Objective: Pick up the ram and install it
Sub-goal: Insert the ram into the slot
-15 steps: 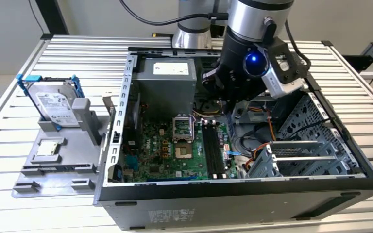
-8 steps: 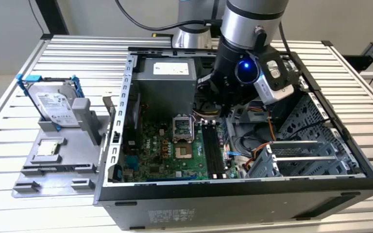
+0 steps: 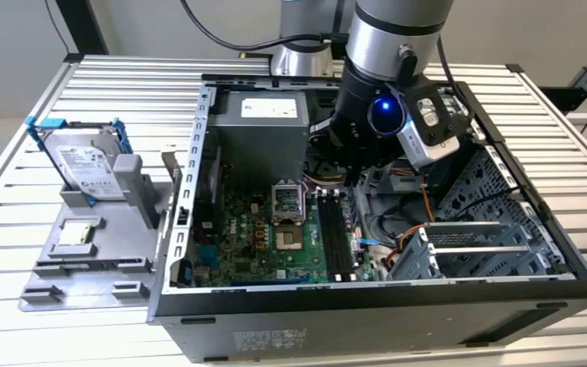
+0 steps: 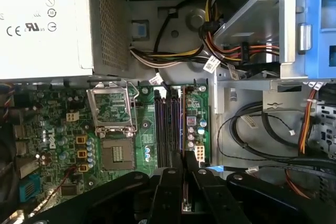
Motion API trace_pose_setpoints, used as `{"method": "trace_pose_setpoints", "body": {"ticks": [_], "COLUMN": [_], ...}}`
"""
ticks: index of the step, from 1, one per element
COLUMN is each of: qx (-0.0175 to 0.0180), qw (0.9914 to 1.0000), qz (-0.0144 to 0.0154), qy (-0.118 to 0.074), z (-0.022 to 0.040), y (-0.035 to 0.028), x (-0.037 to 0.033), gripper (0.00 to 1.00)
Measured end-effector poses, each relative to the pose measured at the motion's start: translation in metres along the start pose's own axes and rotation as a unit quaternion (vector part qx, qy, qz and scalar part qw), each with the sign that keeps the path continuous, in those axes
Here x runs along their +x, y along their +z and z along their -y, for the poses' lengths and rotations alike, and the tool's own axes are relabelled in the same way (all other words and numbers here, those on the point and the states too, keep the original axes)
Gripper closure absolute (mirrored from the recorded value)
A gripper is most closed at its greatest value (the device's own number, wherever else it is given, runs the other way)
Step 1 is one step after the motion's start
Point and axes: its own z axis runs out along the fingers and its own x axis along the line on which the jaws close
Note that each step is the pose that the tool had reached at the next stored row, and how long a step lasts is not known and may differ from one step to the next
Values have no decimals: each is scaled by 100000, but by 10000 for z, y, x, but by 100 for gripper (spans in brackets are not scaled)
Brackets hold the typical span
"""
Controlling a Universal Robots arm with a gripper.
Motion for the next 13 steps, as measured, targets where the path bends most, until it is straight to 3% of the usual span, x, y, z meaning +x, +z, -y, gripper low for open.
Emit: {"method": "trace_pose_setpoints", "body": {"ticks": [6,11,13], "qx": [-12,18,22], "qw": [100000,100000,100000], "qz": [-45,-50,-60], "qy": [-8,-10,-8], "z": [0,13,45], "y": [13,93,129], "x": [-1,-36,-46], "gripper": [100,100,100]}}
